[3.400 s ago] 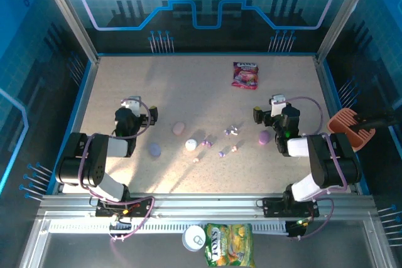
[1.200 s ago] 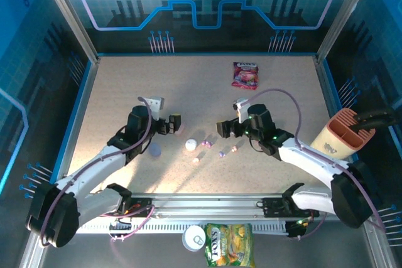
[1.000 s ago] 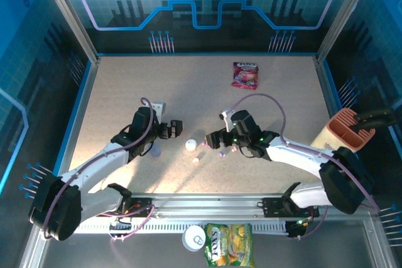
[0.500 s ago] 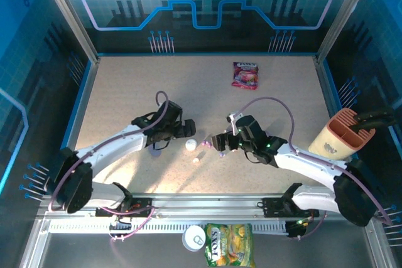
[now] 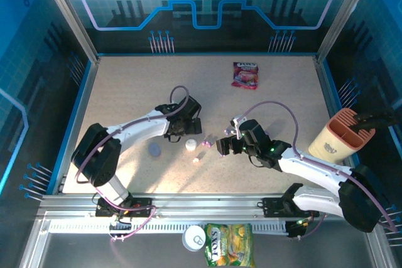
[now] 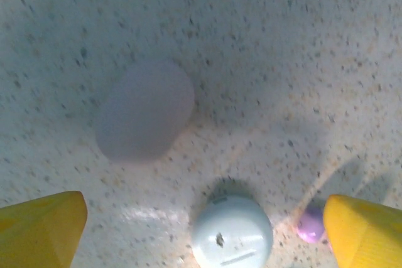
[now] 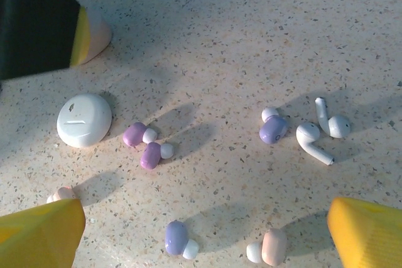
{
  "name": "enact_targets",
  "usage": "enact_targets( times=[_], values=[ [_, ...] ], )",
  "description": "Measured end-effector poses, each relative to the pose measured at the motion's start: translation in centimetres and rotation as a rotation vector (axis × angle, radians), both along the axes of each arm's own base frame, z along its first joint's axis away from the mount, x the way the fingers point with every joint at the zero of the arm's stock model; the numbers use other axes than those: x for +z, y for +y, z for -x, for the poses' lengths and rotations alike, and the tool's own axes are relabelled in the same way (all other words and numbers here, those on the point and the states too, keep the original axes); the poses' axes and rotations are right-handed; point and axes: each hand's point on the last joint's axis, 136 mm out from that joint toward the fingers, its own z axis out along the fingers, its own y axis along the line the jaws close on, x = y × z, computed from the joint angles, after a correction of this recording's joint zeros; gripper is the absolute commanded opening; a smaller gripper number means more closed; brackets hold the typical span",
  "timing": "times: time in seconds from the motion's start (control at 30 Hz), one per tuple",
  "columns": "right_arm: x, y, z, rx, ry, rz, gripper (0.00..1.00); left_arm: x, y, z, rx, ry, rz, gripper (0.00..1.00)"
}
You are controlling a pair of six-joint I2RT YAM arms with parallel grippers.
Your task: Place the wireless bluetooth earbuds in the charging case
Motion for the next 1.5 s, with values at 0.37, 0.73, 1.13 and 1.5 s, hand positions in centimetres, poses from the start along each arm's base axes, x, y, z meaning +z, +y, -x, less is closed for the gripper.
enact_targets(
  times=[0.37,0.73,1.13,1.5],
  values=[
    [-0.7,-0.7,-0.2,-0.021,0.008,0.0,1.0,-3.7,2.3,-1.3,-0.183,0.137,-0.075,0.73],
    [-1.6,-1.3,0.0,-0.047,0.035,-0.005,1.0,-5.4,1.8,-2.3,-0.341,0.176,-0.145,0.56],
    [-1.4,-1.4,-0.1,-0.082,0.06,-0.044,1.0,-5.0,2.3,-2.3,-0.363,0.134,-0.167,0.39],
    [3.1,-3.6,-1.6,-0.206,0.141,-0.27,1.0,3.8,-0.3,-1.9,-0.484,-0.286,0.052,0.41]
  ],
)
